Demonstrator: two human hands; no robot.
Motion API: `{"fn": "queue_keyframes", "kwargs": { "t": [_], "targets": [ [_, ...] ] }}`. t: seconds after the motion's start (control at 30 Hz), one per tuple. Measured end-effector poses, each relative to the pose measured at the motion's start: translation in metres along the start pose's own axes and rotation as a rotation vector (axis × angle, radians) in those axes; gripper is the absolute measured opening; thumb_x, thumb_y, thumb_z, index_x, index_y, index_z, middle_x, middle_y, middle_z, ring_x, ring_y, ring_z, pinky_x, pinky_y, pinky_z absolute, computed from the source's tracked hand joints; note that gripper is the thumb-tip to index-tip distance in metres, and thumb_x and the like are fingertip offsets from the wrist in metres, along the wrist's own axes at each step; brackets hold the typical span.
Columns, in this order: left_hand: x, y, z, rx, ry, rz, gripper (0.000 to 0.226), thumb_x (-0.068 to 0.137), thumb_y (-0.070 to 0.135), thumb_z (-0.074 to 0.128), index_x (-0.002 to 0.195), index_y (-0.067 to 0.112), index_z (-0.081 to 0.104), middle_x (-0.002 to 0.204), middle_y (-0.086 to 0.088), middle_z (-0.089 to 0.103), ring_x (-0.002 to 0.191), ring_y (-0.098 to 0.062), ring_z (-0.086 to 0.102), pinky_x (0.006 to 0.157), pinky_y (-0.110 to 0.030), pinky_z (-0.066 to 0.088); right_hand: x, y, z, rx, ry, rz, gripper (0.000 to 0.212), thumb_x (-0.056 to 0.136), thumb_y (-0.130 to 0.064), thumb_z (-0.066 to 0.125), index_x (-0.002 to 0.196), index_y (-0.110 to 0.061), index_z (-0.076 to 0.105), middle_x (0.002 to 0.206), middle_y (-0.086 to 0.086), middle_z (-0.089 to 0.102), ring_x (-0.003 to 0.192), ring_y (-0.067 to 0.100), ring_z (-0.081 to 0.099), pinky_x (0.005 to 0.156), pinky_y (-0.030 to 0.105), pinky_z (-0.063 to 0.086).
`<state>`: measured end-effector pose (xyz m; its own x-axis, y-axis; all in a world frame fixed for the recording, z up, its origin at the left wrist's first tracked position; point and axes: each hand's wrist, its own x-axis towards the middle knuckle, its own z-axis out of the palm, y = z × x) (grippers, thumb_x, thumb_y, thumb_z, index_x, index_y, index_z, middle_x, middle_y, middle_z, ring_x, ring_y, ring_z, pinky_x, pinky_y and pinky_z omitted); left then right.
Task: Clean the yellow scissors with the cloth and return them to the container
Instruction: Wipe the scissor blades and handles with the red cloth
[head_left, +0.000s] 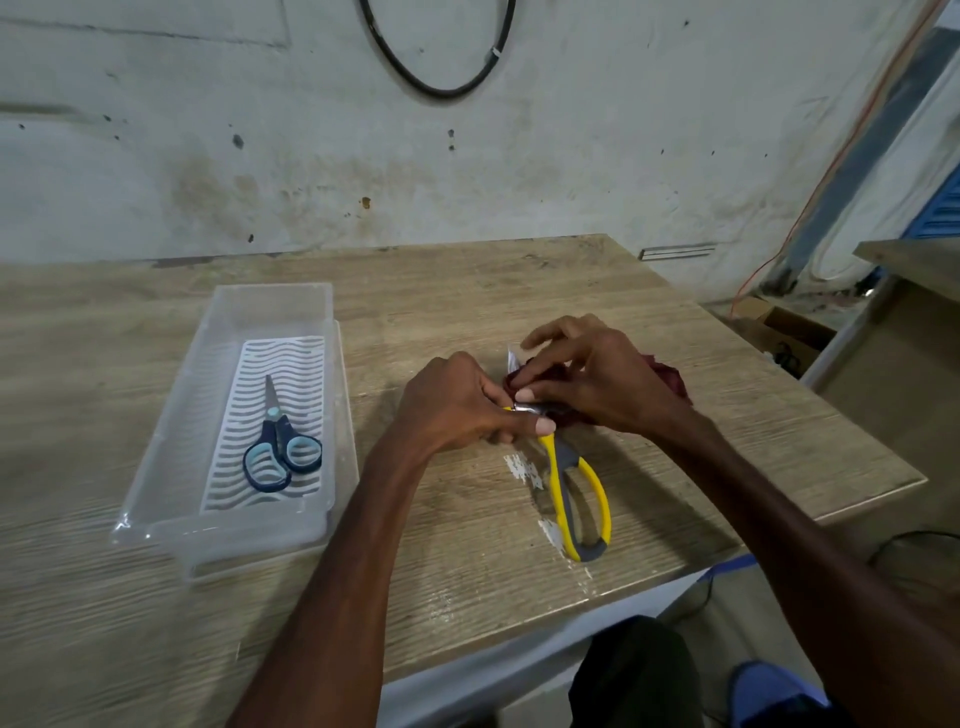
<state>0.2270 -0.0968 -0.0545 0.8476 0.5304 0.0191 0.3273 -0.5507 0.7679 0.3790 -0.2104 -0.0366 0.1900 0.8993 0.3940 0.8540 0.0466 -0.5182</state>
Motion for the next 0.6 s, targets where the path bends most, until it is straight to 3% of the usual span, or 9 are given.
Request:
{"fn": "queue_keyframes", "kwargs": {
  "t": [0.1,0.17,0.27,0.37,0.47,0.6],
  "targets": [
    [0.001,0.001,-0.001,-0.001,0.032,-0.001,0.042,0.055,0.067,0.081,0.063,0.025,0.079,0.057,0.009,0.071,0.053,-0.001,0.064,0.061,-0.025,0.051,-0.005,-0.002,0.000,-0.015,0.046,-0.011,0.014,0.073,-0.020,0.080,0.087,-0.023,0.078,0.084,-0.008,0.071,0.082,-0.001,0.058,0.071,0.016,0.045],
    [0.002,0.002,-0.001,0.028,0.055,0.000,0.044,0.053,0.068,0.081,0.062,0.026,0.079,0.057,0.009,0.071,0.055,-0.002,0.066,0.063,-0.028,0.055,-0.009,-0.007,0.000,-0.121,0.036,-0.065,0.012,0.076,-0.018,0.077,0.088,-0.022,0.078,0.082,-0.006,0.069,0.081,0.002,0.054,0.067,0.020,0.043],
    [0.002,0.002,0.002,0.048,0.043,-0.016,0.045,0.051,0.067,0.083,0.060,0.024,0.078,0.057,0.008,0.071,0.061,-0.010,0.071,0.069,-0.035,0.060,-0.009,-0.006,0.002,-0.128,-0.018,-0.079,0.008,0.075,-0.019,0.077,0.082,-0.022,0.078,0.078,-0.006,0.069,0.080,0.007,0.055,0.070,0.031,0.045],
    [0.001,0.003,0.002,0.070,0.062,-0.023,0.043,0.053,0.067,0.082,0.059,0.024,0.077,0.056,0.009,0.071,0.059,-0.007,0.070,0.073,-0.036,0.060,-0.001,0.001,0.010,-0.047,0.014,0.014,0.011,0.074,-0.024,0.078,0.085,-0.025,0.078,0.077,-0.008,0.070,0.081,0.015,0.057,0.074,0.034,0.045],
    [-0.001,0.003,0.001,0.094,0.071,-0.027,0.045,0.054,0.069,0.080,0.061,0.024,0.078,0.056,0.010,0.071,0.058,-0.004,0.069,0.074,-0.035,0.059,0.006,0.000,0.016,-0.088,0.114,0.062,0.014,0.074,-0.024,0.079,0.088,-0.023,0.078,0.078,-0.007,0.069,0.084,0.019,0.053,0.071,0.034,0.044],
    [0.000,0.001,-0.001,0.084,0.053,-0.070,0.049,0.051,0.069,0.081,0.065,0.023,0.079,0.057,0.010,0.071,0.061,-0.005,0.070,0.074,-0.035,0.060,0.001,-0.004,0.018,-0.072,-0.027,0.005,0.012,0.076,-0.025,0.078,0.088,-0.024,0.078,0.079,-0.012,0.067,0.083,0.010,0.053,0.072,0.025,0.041]
  ]
}}
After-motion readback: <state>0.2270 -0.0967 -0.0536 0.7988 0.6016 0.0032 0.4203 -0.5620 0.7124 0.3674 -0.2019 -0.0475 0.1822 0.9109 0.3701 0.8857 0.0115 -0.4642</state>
